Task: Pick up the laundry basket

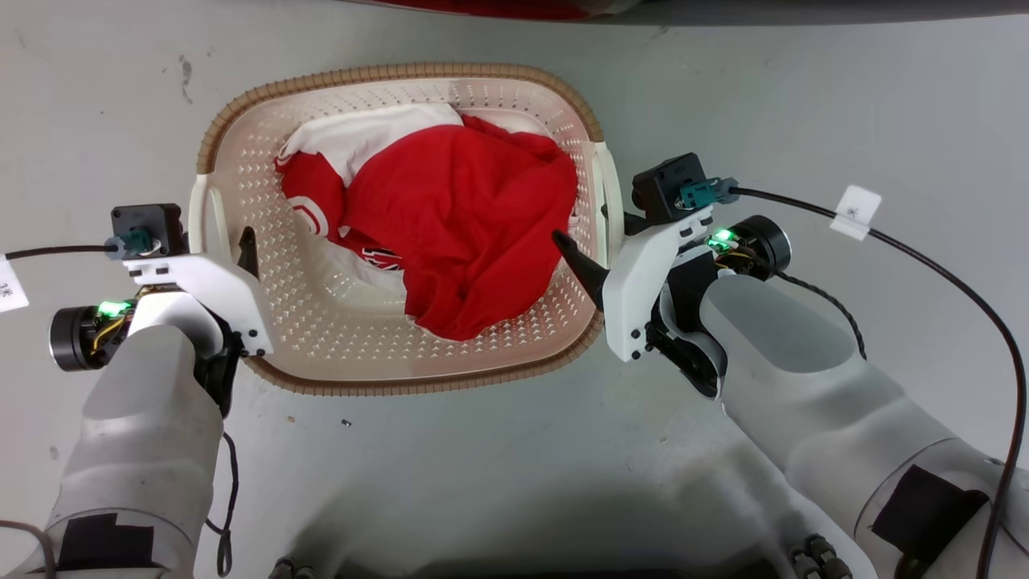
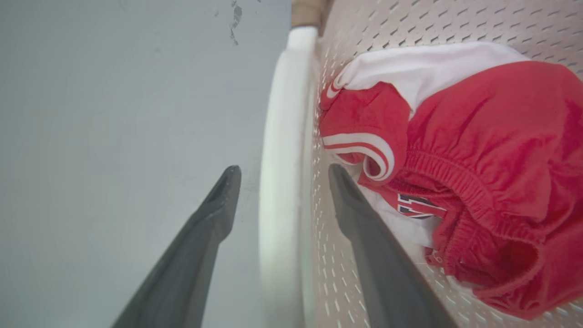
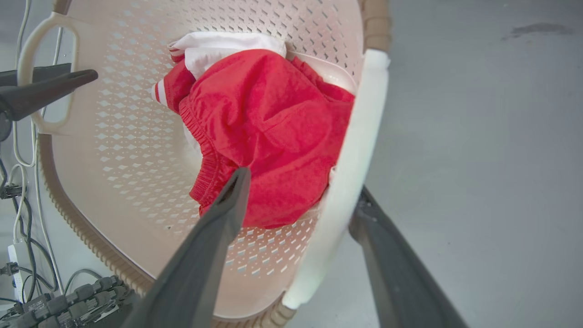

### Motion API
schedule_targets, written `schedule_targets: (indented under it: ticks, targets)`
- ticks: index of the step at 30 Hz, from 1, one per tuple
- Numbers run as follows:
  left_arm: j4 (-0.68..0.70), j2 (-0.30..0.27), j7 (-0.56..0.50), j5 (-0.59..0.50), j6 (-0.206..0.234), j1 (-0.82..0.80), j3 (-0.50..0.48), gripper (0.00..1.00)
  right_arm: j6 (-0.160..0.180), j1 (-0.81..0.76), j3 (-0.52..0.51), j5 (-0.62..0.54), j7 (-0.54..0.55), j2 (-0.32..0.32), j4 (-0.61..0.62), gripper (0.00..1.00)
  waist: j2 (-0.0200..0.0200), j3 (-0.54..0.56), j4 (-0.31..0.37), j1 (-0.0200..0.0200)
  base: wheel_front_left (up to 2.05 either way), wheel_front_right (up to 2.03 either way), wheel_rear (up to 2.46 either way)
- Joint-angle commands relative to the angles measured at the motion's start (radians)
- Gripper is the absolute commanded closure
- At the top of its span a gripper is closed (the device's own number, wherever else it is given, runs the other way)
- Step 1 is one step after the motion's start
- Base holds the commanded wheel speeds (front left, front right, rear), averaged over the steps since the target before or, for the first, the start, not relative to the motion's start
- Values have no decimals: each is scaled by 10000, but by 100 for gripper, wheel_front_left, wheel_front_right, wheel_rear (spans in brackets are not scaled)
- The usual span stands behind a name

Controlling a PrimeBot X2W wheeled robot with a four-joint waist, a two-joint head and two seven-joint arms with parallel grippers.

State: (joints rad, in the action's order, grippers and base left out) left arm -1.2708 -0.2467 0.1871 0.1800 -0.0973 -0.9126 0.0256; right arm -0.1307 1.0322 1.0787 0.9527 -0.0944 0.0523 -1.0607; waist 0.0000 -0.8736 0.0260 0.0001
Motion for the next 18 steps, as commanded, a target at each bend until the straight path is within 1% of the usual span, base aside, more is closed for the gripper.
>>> schedule_targets:
  ticks: [1,2,3,4,5,11,18]
  targets:
    - [-44,19,-42,24,-47,-128,22,0,0,232,101,41,59,-34,-50,0,0,-52,-28,-1,0,0,0]
    - [-54,40,-86,80,-68,-147,23,0,1,221,150,134,78,-34,-77,0,0,-76,-37,-1,0,0,0]
    - [-57,48,-83,102,-68,-169,25,9,1,209,183,237,127,-31,-116,0,0,-100,-45,-1,0,0,0]
    - [-59,52,-58,125,-82,-189,33,60,1,220,253,279,180,-26,-184,33,0,-126,-50,-1,0,0,0]
    - [-73,116,-147,209,-135,-187,24,100,1,199,300,402,251,-28,-178,100,0,-142,-54,-1,0,0,0]
    - [-98,185,-156,392,-222,-129,107,100,-14,184,671,780,400,-64,-227,100,0,-130,-27,-1,0,0,0]
    - [-112,274,-212,499,-287,-56,320,100,-25,87,991,1279,572,-120,-202,100,0,132,12,-1,0,0,0]
